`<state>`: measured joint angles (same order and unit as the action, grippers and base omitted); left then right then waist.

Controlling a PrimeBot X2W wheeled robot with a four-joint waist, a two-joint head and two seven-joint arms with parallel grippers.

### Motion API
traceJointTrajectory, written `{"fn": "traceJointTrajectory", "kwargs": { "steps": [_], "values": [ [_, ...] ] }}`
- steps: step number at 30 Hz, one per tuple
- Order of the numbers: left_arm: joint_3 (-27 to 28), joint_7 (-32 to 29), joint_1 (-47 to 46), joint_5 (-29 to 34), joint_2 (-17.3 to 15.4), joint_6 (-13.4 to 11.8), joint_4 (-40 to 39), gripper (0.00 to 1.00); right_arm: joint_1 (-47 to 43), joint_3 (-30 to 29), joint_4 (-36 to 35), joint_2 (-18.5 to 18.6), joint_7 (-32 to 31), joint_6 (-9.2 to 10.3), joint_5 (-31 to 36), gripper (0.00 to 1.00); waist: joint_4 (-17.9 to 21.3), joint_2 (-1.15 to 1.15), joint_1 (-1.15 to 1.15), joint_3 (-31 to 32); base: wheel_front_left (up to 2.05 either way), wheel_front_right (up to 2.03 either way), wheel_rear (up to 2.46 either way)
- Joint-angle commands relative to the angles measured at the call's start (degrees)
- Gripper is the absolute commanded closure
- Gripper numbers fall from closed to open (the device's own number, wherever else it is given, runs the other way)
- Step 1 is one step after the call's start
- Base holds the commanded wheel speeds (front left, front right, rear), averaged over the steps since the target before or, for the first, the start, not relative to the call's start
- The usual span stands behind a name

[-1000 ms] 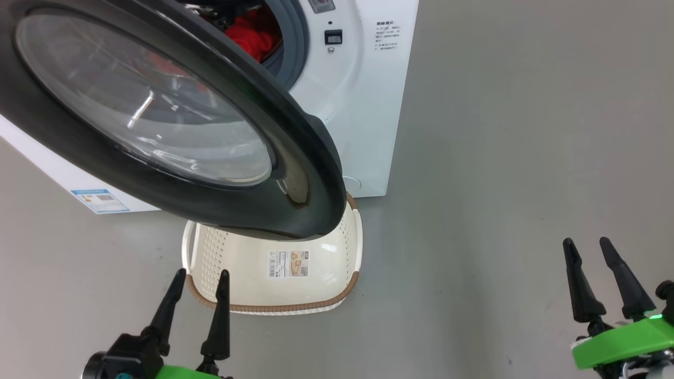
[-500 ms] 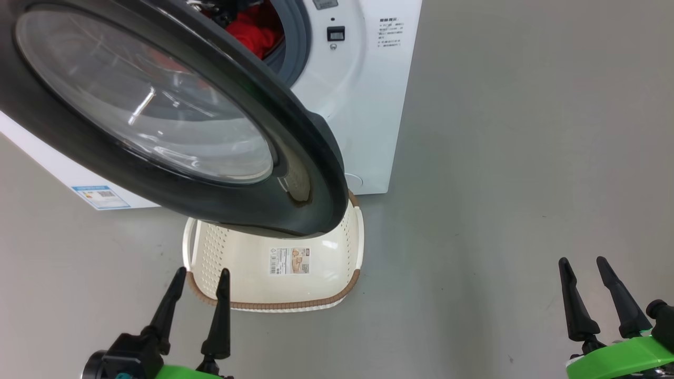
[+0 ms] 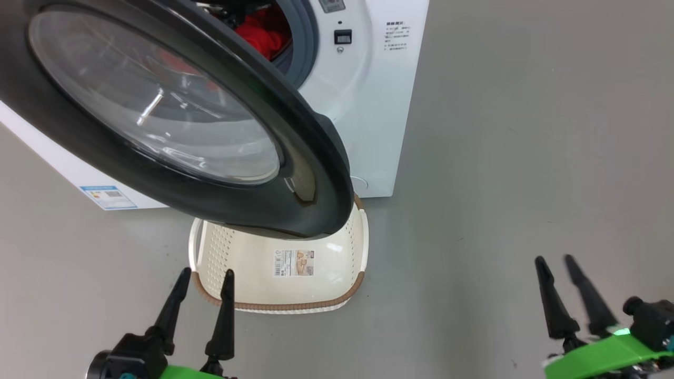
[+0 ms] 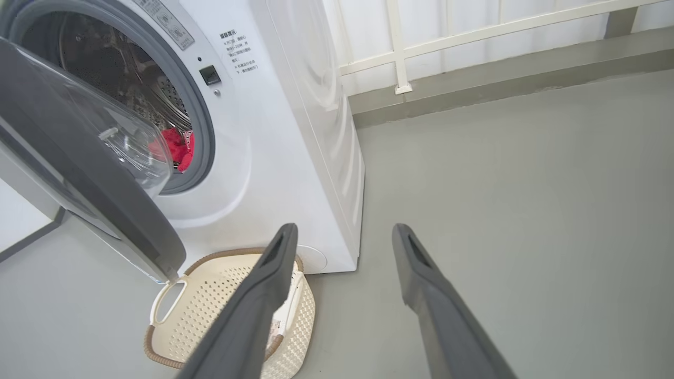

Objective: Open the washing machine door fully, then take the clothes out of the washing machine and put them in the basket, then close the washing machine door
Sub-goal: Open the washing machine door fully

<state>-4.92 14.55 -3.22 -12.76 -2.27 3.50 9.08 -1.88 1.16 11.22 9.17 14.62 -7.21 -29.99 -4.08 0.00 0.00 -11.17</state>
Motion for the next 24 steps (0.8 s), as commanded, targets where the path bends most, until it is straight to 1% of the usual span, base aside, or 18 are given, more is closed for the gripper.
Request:
{"fn": "traceJointTrajectory", "kwargs": {
  "steps": [1,7,13,17,20,22,24],
  "values": [
    [1.60,0.45,0.12,-0.66,-0.61,-0.32,-1.40,0.00,2.28,1.95,-1.89,1.07,0.38,-0.28,-1.39,1.00,-0.18,0.00,0.00,0.06,0.00,0.00,0.00],
    [0.92,0.45,0.06,-1.33,-0.61,-0.67,-1.55,0.00,8.38,7.14,-3.93,1.38,0.38,-0.28,-10.37,1.00,-0.93,0.00,0.00,-0.27,0.00,0.00,0.00],
    [-0.04,0.45,-0.54,-2.03,-0.61,-1.03,-1.61,0.00,17.34,10.64,-4.97,3.04,0.38,-0.28,-19.88,1.00,-2.57,0.00,0.00,-0.78,0.00,0.00,0.00],
    [-0.76,0.45,-0.83,-2.52,-0.61,-1.19,-1.66,0.00,22.91,14.45,-5.14,5.04,0.38,-0.28,-30.31,1.00,-4.06,0.00,0.00,-1.08,0.00,0.00,0.00],
    [-1.52,0.45,-0.81,-3.00,-0.61,-1.41,-1.77,0.00,26.85,19.97,-5.36,8.16,-0.25,-0.28,-40.29,1.00,-5.28,0.00,0.00,-1.35,0.00,0.00,0.00],
    [-2.03,0.45,-0.79,-3.34,-0.61,-1.60,-1.86,0.00,29.17,22.28,-5.87,9.76,-2.49,-0.28,-47.59,1.00,-6.04,0.00,0.00,-1.64,0.00,0.00,0.00],
    [-2.63,0.45,-0.77,-3.65,-0.61,-1.73,-1.87,0.00,31.37,23.60,-6.49,11.68,-5.52,-0.28,-52.71,1.00,-6.81,0.00,0.00,-1.91,0.00,0.00,0.00]
  ]
}}
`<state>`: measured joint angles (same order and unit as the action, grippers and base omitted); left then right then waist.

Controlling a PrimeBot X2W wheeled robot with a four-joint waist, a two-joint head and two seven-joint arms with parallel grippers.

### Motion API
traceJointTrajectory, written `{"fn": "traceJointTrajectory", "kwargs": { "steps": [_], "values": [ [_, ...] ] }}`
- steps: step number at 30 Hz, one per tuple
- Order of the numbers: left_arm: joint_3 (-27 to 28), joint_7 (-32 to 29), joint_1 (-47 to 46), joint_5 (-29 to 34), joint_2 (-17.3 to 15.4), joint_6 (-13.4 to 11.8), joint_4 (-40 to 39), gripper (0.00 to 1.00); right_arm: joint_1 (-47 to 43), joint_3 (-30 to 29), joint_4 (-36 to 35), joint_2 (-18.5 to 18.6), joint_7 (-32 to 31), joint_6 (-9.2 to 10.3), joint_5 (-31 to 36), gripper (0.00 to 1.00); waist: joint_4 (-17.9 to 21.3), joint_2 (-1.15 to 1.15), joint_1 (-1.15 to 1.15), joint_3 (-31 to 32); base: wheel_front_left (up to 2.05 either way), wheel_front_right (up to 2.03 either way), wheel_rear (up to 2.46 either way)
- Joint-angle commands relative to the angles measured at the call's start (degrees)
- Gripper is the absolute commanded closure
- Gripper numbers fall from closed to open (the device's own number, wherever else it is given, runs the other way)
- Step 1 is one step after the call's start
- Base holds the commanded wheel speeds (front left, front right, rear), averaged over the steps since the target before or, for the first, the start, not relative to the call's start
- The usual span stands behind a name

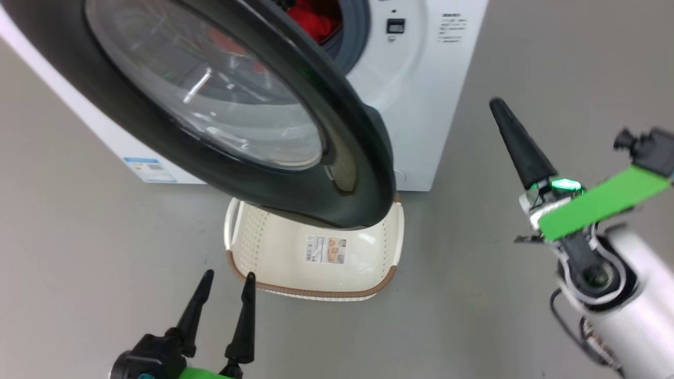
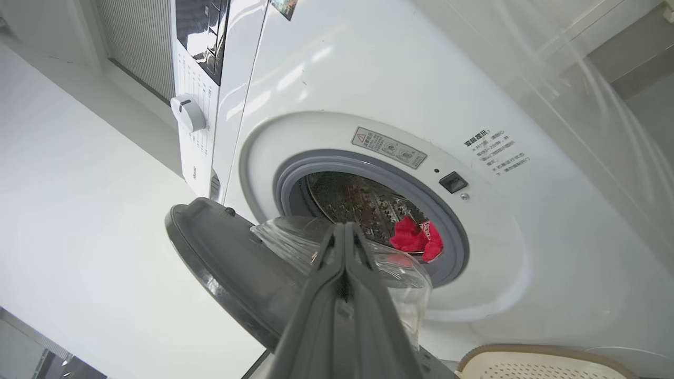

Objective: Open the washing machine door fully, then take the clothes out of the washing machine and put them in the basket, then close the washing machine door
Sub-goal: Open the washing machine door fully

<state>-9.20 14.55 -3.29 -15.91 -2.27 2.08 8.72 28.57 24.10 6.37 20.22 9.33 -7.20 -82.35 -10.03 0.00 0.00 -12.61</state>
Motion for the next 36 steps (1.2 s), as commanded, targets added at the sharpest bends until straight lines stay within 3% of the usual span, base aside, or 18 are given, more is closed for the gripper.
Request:
{"fn": "traceJointTrajectory", "kwargs": {
  "steps": [1,10,19,36],
  "values": [
    [1.30,0.45,-0.71,-0.67,-0.61,-0.38,-1.50,0.00,1.83,1.26,-1.71,1.43,-2.28,-0.29,-2.57,1.00,-1.26,0.00,0.00,-0.68,0.00,0.00,0.00],
    [-1.05,0.45,-1.80,-2.19,-0.61,-0.68,-1.44,0.00,7.83,0.42,-0.16,3.73,-23.24,-0.29,-17.00,1.00,-4.53,0.00,0.00,-3.13,0.00,0.00,0.00],
    [-3.67,0.45,-2.76,-3.44,-0.61,-0.48,-1.71,0.00,12.86,-2.49,7.75,2.22,-41.10,-0.29,-22.21,1.00,-6.89,0.00,0.00,-5.18,0.00,0.00,0.00],
    [-5.18,0.45,-2.87,-5.02,-0.61,-1.24,-2.06,0.00,13.44,-4.06,12.05,-2.28,-50.92,-0.29,-17.59,1.00,-9.72,0.00,0.00,-5.02,0.00,0.00,0.00]
  ]
}}
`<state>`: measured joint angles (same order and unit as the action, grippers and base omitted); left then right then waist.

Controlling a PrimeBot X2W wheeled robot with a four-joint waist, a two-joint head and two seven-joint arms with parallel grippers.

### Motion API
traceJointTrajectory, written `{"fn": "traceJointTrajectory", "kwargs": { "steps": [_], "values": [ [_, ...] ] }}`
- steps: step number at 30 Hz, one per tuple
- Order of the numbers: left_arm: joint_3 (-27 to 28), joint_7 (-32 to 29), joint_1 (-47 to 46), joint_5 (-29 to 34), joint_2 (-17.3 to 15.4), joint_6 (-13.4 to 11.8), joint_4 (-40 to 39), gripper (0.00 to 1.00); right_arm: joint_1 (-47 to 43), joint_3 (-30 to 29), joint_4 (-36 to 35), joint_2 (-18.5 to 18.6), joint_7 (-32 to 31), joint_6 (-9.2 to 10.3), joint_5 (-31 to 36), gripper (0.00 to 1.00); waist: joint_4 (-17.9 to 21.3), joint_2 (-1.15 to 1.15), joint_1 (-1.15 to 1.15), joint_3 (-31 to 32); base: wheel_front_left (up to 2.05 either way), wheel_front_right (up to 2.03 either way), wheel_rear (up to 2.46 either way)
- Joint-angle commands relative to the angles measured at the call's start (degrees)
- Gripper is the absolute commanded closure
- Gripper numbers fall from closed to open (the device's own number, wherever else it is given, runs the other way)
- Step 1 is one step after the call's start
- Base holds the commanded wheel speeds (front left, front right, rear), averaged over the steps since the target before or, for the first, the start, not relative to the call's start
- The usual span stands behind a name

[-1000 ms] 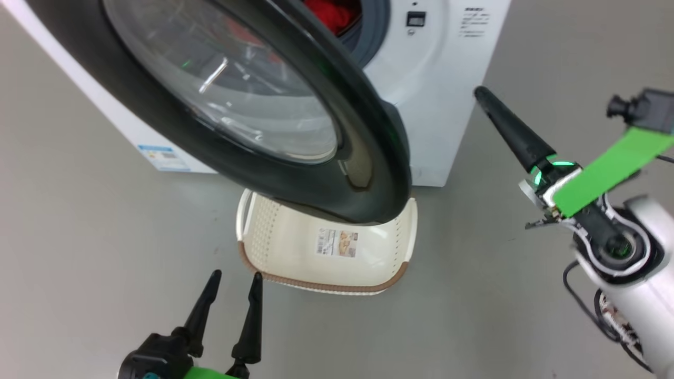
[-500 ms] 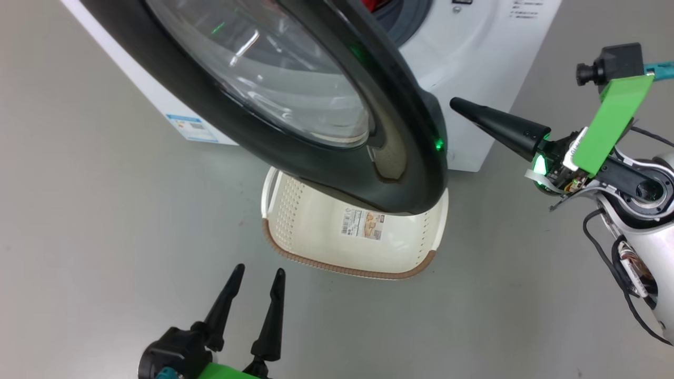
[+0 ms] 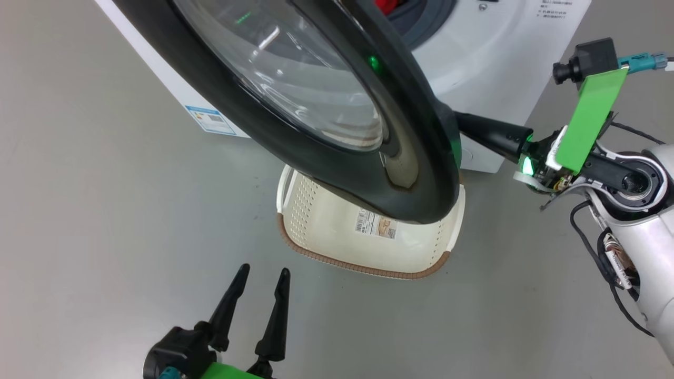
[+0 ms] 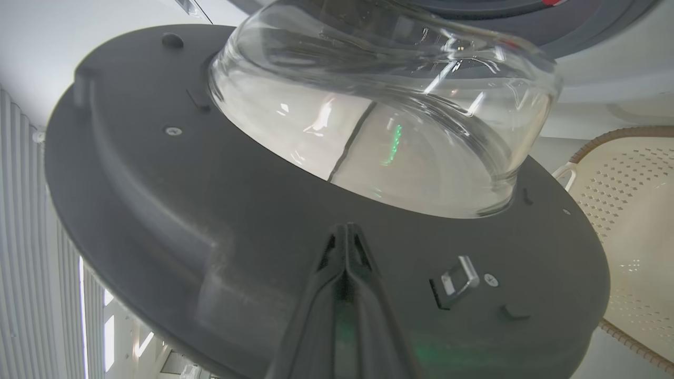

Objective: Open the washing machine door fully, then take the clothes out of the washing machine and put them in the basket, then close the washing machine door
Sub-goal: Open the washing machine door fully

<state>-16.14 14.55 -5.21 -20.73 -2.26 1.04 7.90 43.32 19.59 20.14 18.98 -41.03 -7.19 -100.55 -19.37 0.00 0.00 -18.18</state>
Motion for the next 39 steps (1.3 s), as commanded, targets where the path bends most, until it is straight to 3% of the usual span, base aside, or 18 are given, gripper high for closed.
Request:
{"fn": "traceJointTrajectory", "kwargs": {
  "steps": [1,11,26,39],
  "values": [
    [1.76,0.45,-0.95,-0.21,-0.62,-0.20,-1.25,0.00,-1.30,0.44,-1.73,-1.04,-0.56,-0.30,0.61,1.00,-0.38,0.00,0.00,0.55,0.00,0.00,0.00],
    [2.26,0.45,0.63,-0.08,-0.62,-0.73,-1.39,0.00,-5.93,1.31,-2.95,-4.36,-3.79,-0.30,3.15,1.00,-3.05,0.00,0.00,3.64,0.00,0.00,0.00],
    [3.94,0.45,4.57,0.41,-0.62,-1.67,-1.00,0.00,-12.24,1.67,-4.34,-10.51,-6.34,-0.30,5.48,1.00,-10.22,0.00,0.00,8.67,0.00,0.00,0.00],
    [6.80,0.45,5.96,0.62,-0.62,-3.53,-2.83,0.00,-12.69,3.18,-4.80,-14.23,-8.67,-0.30,6.68,1.00,-10.87,0.00,0.00,8.68,0.00,0.00,0.00]
  ]
}}
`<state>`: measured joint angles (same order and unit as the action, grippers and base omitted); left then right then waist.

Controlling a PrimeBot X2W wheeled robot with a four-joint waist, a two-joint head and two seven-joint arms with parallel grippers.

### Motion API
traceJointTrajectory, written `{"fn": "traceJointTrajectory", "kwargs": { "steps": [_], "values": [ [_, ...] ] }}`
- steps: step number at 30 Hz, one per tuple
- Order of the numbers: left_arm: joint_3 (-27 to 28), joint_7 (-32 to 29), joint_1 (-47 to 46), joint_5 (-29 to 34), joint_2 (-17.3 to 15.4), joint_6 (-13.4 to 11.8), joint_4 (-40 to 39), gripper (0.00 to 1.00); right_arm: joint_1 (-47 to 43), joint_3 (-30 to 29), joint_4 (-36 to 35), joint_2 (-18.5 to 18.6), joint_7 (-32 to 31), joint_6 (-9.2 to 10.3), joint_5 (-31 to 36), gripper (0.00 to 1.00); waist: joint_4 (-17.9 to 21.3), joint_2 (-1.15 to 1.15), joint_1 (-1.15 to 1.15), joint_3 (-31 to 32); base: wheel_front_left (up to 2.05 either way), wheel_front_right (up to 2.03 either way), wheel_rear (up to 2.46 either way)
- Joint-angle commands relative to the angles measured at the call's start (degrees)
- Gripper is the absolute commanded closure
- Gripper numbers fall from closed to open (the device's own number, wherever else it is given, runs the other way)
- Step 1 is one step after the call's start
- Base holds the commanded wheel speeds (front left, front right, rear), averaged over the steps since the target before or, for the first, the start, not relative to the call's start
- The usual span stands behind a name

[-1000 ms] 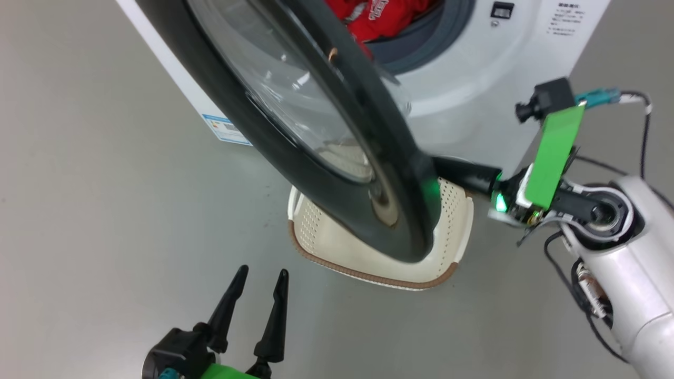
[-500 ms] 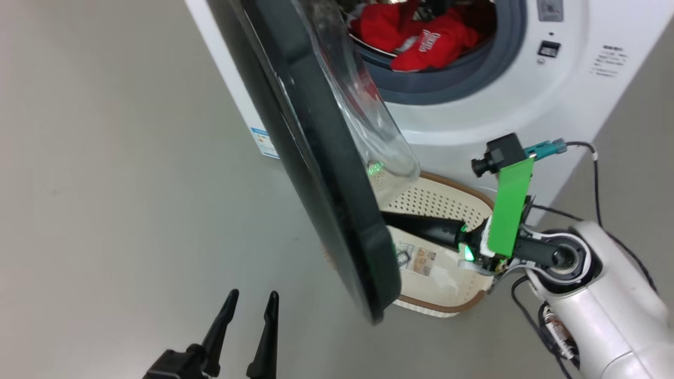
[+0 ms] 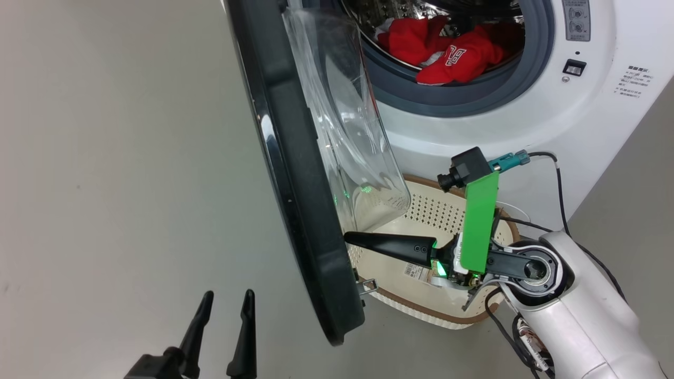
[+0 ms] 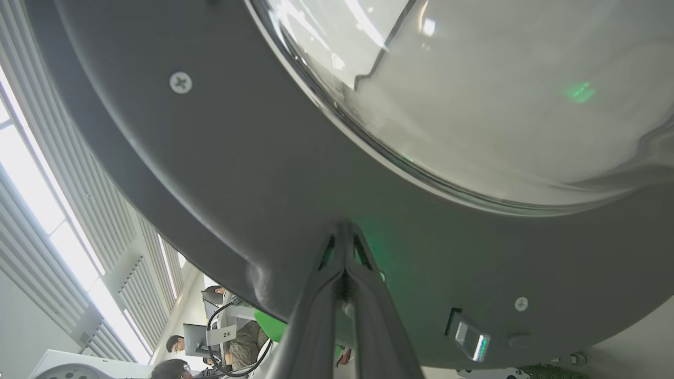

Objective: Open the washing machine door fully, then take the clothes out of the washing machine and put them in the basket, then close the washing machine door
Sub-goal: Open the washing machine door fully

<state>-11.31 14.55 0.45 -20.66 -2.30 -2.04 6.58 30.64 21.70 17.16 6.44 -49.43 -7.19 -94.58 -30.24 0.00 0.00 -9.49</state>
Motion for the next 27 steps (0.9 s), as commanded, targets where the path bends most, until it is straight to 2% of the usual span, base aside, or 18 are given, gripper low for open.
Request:
{"fn": "traceJointTrajectory", "kwargs": {
  "steps": [1,10,11,12,14,16,17,27],
  "values": [
    [2.08,0.45,0.36,0.54,-0.58,-0.50,-1.58,0.00,-0.06,1.14,-1.82,-1.87,-0.30,-0.30,0.80,1.00,-0.02,0.00,0.00,0.00,0.00,0.00,0.00],
    [2.02,0.45,0.52,0.69,-0.58,-0.37,-1.63,0.00,-1.17,0.14,-1.80,-2.31,0.73,-0.30,2.35,1.00,0.17,0.00,0.00,0.31,0.00,0.00,0.00],
    [1.96,0.45,0.49,0.76,-0.58,-0.25,-1.49,0.00,-1.44,-0.12,-1.86,-2.10,1.07,-0.30,2.76,0.94,0.23,0.00,0.00,0.40,0.00,0.00,0.00],
    [1.88,0.45,0.44,0.83,-0.58,-0.13,-1.34,0.00,-1.80,-0.38,-1.94,-1.88,1.47,-0.30,3.14,0.73,0.28,0.00,0.00,0.49,0.00,0.00,0.00],
    [1.73,0.45,0.32,0.96,-0.58,0.08,-1.03,0.00,-2.74,-0.96,-1.99,-1.47,2.11,-0.30,3.50,0.53,0.39,0.00,0.00,0.73,0.00,0.00,0.00],
    [1.60,0.45,0.23,1.15,-0.58,0.37,-0.69,0.00,-3.76,-1.56,-2.07,-0.95,2.85,-0.30,3.89,0.13,0.52,0.00,0.00,1.05,0.00,0.00,0.00],
    [1.54,0.45,0.19,1.28,-0.58,0.53,-0.49,0.00,-4.33,-1.89,-2.13,-0.75,3.20,-0.30,3.96,0.00,0.59,0.00,0.00,1.23,0.00,0.00,0.00],
    [2.49,0.45,0.36,2.27,-0.58,1.57,0.38,0.00,-10.84,-5.12,-2.24,0.69,7.41,-0.30,4.54,0.00,3.54,0.00,0.00,2.22,0.00,0.00,0.00]
  ]
}}
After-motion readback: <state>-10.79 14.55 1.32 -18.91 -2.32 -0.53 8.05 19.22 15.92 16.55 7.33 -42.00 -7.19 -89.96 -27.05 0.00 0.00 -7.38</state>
